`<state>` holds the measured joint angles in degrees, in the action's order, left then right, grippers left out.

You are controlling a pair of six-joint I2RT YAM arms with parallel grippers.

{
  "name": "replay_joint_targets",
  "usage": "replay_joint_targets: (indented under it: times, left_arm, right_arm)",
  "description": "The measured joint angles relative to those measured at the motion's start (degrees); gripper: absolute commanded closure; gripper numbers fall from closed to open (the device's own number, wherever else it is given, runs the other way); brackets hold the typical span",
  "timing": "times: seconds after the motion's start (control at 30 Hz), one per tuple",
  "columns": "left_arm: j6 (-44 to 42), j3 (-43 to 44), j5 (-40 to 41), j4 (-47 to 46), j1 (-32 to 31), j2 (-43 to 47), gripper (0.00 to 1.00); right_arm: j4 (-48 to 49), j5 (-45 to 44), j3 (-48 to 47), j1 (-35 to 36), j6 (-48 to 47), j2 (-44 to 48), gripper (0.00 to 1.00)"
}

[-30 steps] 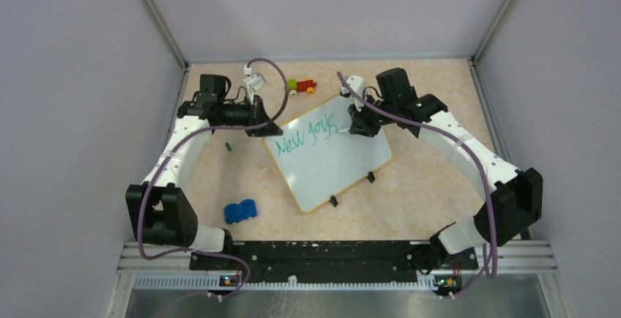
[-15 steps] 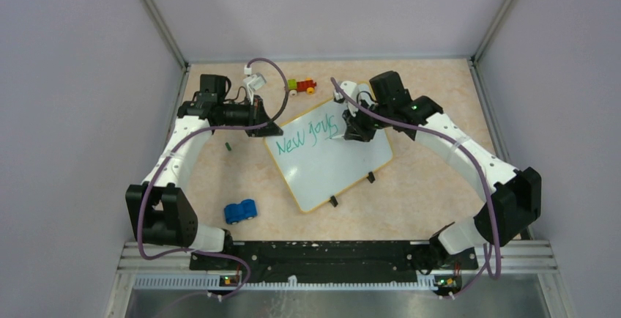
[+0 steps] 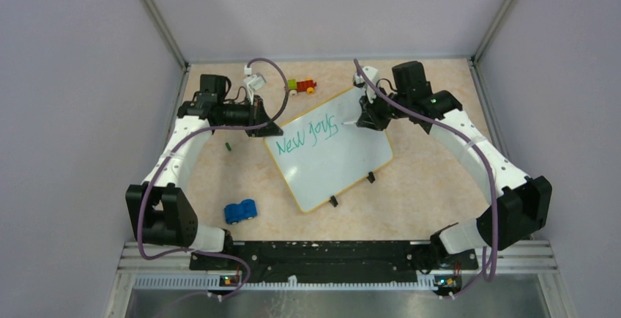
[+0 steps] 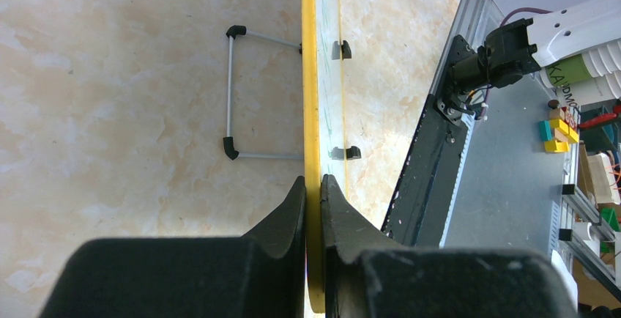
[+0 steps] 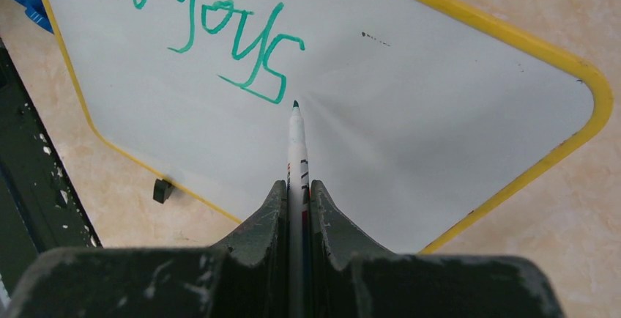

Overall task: Write a sentence on the whiteboard
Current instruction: Write on the whiteboard at the whiteboard stand.

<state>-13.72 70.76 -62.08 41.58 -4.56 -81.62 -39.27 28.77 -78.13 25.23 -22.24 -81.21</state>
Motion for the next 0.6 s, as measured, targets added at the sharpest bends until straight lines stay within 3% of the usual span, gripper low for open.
replay_joint_targets:
  times: [0.6]
  left_arm:
    - [0.00, 0.00, 0.02, 0.02, 0.00, 0.00, 1.00]
  right_arm:
    - [3.82, -0.17, -1.95, -0.24, 1.92, -1.05, 1.00]
